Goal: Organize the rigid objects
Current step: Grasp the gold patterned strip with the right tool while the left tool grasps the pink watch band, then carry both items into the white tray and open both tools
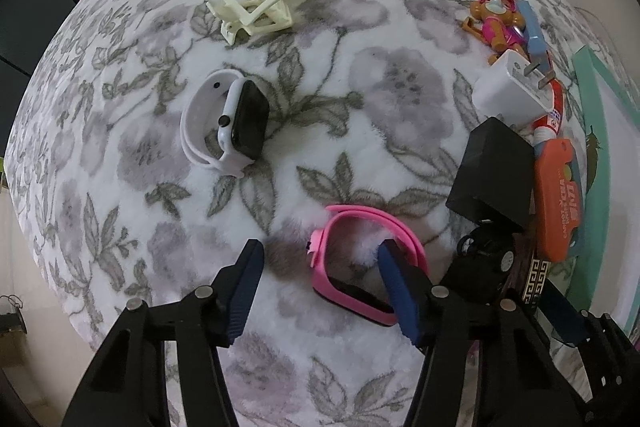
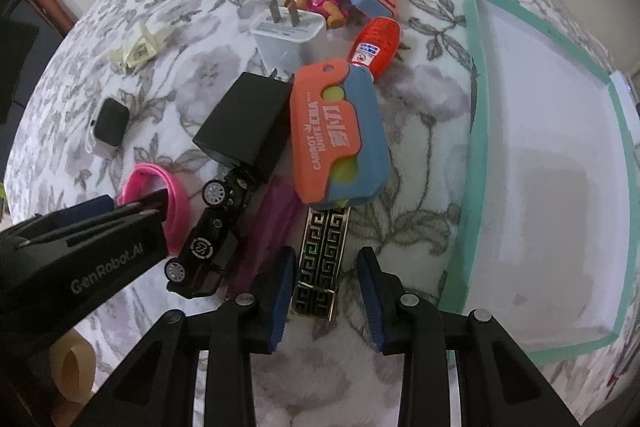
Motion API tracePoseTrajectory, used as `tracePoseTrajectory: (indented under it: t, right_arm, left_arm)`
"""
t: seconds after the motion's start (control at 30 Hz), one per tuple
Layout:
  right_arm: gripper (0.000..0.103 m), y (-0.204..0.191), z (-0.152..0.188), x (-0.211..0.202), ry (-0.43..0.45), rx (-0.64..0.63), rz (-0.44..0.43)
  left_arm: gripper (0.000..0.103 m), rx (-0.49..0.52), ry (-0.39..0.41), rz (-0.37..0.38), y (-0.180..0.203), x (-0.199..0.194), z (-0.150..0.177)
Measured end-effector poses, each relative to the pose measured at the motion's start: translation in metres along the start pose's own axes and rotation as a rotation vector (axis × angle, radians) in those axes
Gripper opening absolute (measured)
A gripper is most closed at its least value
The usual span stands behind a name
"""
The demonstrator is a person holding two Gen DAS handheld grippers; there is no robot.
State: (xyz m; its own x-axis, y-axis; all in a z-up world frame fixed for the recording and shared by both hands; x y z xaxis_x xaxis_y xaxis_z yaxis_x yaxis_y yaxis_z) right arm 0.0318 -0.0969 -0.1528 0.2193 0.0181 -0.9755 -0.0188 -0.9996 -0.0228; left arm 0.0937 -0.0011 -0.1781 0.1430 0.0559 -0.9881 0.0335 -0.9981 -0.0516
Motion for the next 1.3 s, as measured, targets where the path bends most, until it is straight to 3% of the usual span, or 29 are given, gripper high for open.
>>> tracePoseTrajectory:
  t: [0.17, 0.27, 0.33, 0.47, 0.6, 0.87, 1.3]
  right_arm:
    - [0.035, -0.008, 0.0, 0.003, 0.022, -0.023, 0.037]
    - [0.032, -0.009, -0.002, 0.003, 0.031, -0.021, 0.034]
    - [0.024, -0.006, 0.002, 0.0, 0.028, -0.03, 0.034]
    - [0.022, 0.001, 0.014, -0.004, 0.026, -0.029, 0.025]
    - [0.022, 0.011, 0.024, -0.01, 0.013, 0.0, -0.004]
    - [0.022, 0.023, 0.039, -0.021, 0.003, 0.063, -0.067]
    - [0.022, 0.024, 0.036, -0.077, 0.104, 0.114, -0.16]
  left_arm:
    - [0.054, -0.004, 0.007, 0.023, 0.007, -0.001, -0.002]
    - [0.045, 0.01, 0.016, 0.03, 0.01, -0.002, 0.0]
    - [0.034, 0.013, 0.019, 0.038, 0.012, -0.007, 0.004]
    - [0.027, -0.002, 0.025, 0.048, 0.009, -0.01, 0.01]
    - [0.013, -0.034, 0.022, 0.067, -0.001, -0.014, 0.014]
    - [0.01, -0.093, -0.003, 0.127, -0.021, -0.026, 0.031]
    - [0.01, -0.158, 0.111, 0.168, -0.063, -0.092, 0.045]
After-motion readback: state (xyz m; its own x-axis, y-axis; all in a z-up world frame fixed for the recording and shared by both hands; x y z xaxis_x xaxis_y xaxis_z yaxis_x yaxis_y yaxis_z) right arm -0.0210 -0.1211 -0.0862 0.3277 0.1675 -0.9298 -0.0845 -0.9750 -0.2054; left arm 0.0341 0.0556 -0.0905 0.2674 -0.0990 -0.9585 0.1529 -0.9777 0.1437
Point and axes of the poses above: each gripper's, at about its wrist camera, not at the fingertips, and x roughly the way its jaws point, y to its right, z to its underside, the point moved 6 cm from there along x, roughly the way its jaws point
